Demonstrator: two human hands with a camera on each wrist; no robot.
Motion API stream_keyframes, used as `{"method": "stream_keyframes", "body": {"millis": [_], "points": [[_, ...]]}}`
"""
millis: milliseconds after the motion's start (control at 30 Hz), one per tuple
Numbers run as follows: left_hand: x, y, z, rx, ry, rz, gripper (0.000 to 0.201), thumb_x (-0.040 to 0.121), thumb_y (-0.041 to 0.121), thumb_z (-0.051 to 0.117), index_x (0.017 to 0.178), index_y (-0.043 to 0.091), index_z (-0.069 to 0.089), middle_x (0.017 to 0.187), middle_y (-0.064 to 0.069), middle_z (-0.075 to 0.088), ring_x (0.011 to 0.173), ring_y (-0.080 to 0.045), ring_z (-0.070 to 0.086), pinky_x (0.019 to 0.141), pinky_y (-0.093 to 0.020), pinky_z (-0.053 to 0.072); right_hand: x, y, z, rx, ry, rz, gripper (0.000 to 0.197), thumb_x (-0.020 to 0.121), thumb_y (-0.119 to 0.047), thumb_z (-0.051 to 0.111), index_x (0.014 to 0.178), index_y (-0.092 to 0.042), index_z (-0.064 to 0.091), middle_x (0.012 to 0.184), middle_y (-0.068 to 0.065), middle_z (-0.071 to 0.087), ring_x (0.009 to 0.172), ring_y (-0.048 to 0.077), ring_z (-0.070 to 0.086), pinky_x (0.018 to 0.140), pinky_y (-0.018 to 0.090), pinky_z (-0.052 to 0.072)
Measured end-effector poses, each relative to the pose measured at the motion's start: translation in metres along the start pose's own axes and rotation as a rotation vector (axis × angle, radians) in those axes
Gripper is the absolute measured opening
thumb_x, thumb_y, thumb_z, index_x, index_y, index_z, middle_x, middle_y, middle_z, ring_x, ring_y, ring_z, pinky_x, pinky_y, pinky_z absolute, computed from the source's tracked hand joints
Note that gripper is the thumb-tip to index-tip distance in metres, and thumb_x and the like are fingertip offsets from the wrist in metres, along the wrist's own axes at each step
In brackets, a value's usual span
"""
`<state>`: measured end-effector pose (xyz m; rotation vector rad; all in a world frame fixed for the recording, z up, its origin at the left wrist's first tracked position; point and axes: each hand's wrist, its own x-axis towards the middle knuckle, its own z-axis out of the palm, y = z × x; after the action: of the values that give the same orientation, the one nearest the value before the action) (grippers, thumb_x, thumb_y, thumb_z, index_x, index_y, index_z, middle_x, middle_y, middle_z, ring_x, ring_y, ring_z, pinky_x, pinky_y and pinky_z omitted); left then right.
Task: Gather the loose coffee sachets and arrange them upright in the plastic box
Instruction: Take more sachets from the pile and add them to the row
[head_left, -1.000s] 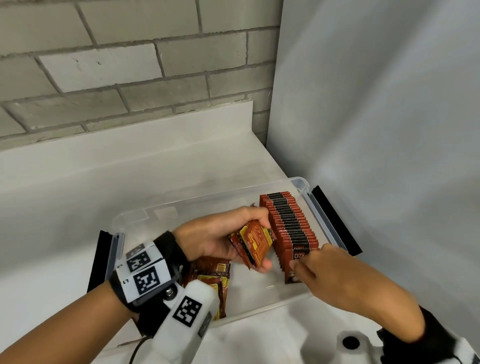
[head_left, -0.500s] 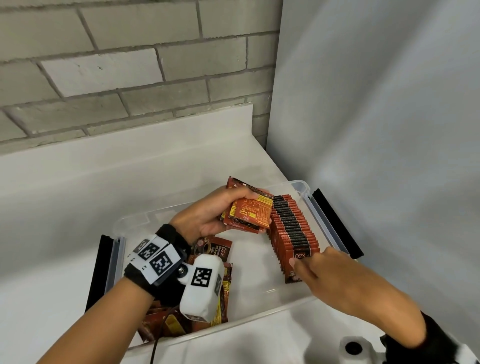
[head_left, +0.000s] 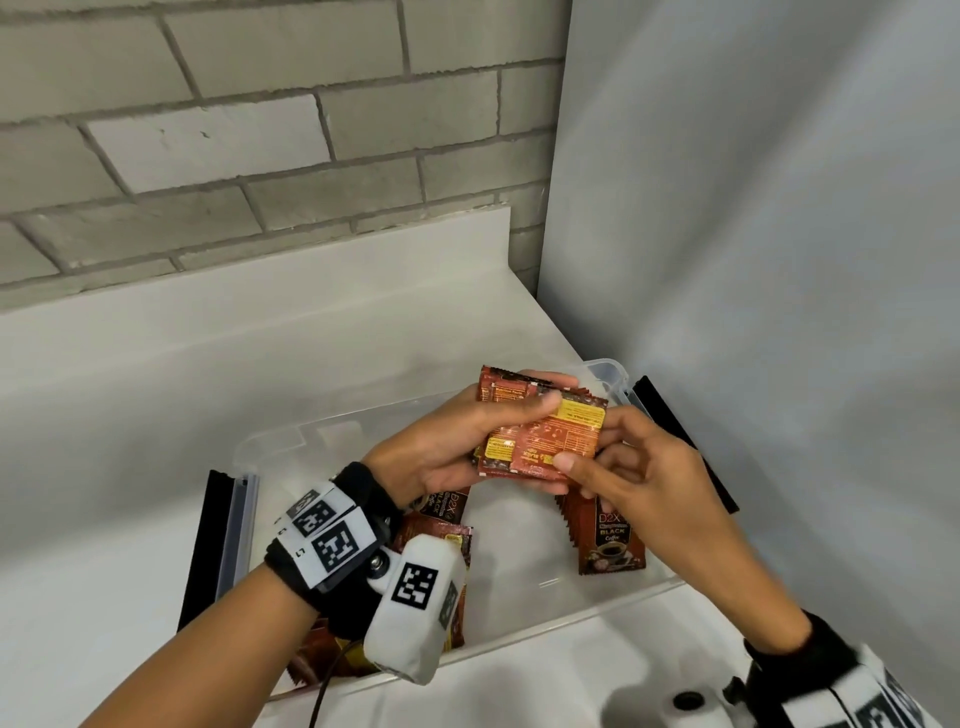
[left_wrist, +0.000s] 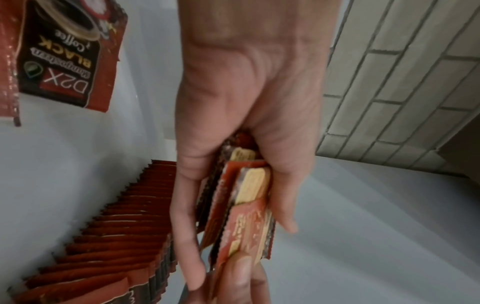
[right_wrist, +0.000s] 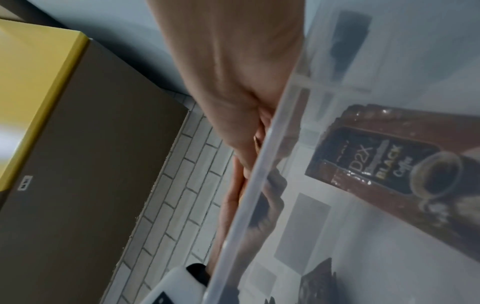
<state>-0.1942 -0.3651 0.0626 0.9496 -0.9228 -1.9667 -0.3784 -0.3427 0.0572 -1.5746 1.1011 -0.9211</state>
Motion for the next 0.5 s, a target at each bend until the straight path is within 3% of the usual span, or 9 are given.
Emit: {"method": "stream_keyframes", "body": {"millis": [67, 133, 233, 333, 433, 500], "points": [[0.000, 0.001, 0.001, 0.013, 0.016, -0.005, 0.047, 0.077, 0.038, 0.061, 0.117, 0.012, 0.063, 0.109, -0.016, 0.070, 0.093, -0.029, 0.069, 0.073, -0.045, 0.060, 0.000, 0.001, 0.000, 0.048, 0.076, -0.053, 0.028, 0.070, -0.036, 0.071, 0.094, -0.026, 0.061, 0.083, -0.009, 0.068, 0.059, 0.012, 0.063, 0.054, 0.016, 0.047], [0.002, 0.002, 0.000, 0.039, 0.040, -0.031, 0.059, 0.076, 0.050, 0.055, 0.118, 0.010, 0.063, 0.111, -0.019, 0.068, 0.094, -0.028, 0.068, 0.075, -0.045, 0.060, -0.001, 0.000, -0.002, 0.108, 0.146, -0.117, 0.020, 0.077, -0.028, 0.068, 0.096, -0.023, 0.061, 0.088, -0.006, 0.070, 0.059, 0.019, 0.065, 0.055, 0.022, 0.051], [0.005, 0.001, -0.001, -0.016, 0.061, -0.079, 0.067, 0.075, 0.058, 0.051, 0.120, 0.009, 0.060, 0.104, -0.019, 0.067, 0.086, -0.026, 0.068, 0.076, -0.047, 0.059, -0.005, 0.001, -0.005, 0.211, 0.225, -0.168, 0.018, 0.082, -0.017, 0.065, 0.099, -0.019, 0.068, 0.093, 0.003, 0.071, 0.077, 0.023, 0.071, 0.072, 0.028, 0.058], [0.004, 0.000, 0.001, -0.077, 0.031, -0.071, 0.047, 0.078, 0.045, 0.059, 0.110, 0.013, 0.066, 0.101, -0.018, 0.067, 0.078, -0.025, 0.070, 0.074, -0.048, 0.059, -0.007, 0.007, -0.007, 0.098, 0.235, -0.230, 0.029, 0.081, -0.016, 0.065, 0.105, -0.032, 0.072, 0.108, -0.003, 0.062, 0.101, 0.015, 0.064, 0.083, 0.019, 0.052], [0.002, -0.002, 0.001, -0.095, -0.053, -0.026, 0.035, 0.077, 0.017, 0.072, 0.111, 0.011, 0.070, 0.106, -0.019, 0.068, 0.087, -0.027, 0.070, 0.077, -0.047, 0.059, -0.005, 0.013, -0.007, 0.050, 0.214, -0.253, 0.034, 0.081, -0.014, 0.065, 0.104, -0.039, 0.070, 0.112, -0.011, 0.057, 0.106, 0.006, 0.060, 0.085, 0.013, 0.049], [0.003, -0.002, 0.000, -0.112, -0.062, 0.001, 0.036, 0.078, -0.003, 0.071, 0.112, 0.007, 0.068, 0.105, -0.019, 0.070, 0.091, -0.029, 0.070, 0.076, -0.046, 0.059, -0.003, 0.015, -0.005, 0.036, 0.182, -0.269, 0.041, 0.083, -0.003, 0.066, 0.105, -0.037, 0.070, 0.114, -0.015, 0.055, 0.108, 0.006, 0.060, 0.085, 0.010, 0.048]]}}
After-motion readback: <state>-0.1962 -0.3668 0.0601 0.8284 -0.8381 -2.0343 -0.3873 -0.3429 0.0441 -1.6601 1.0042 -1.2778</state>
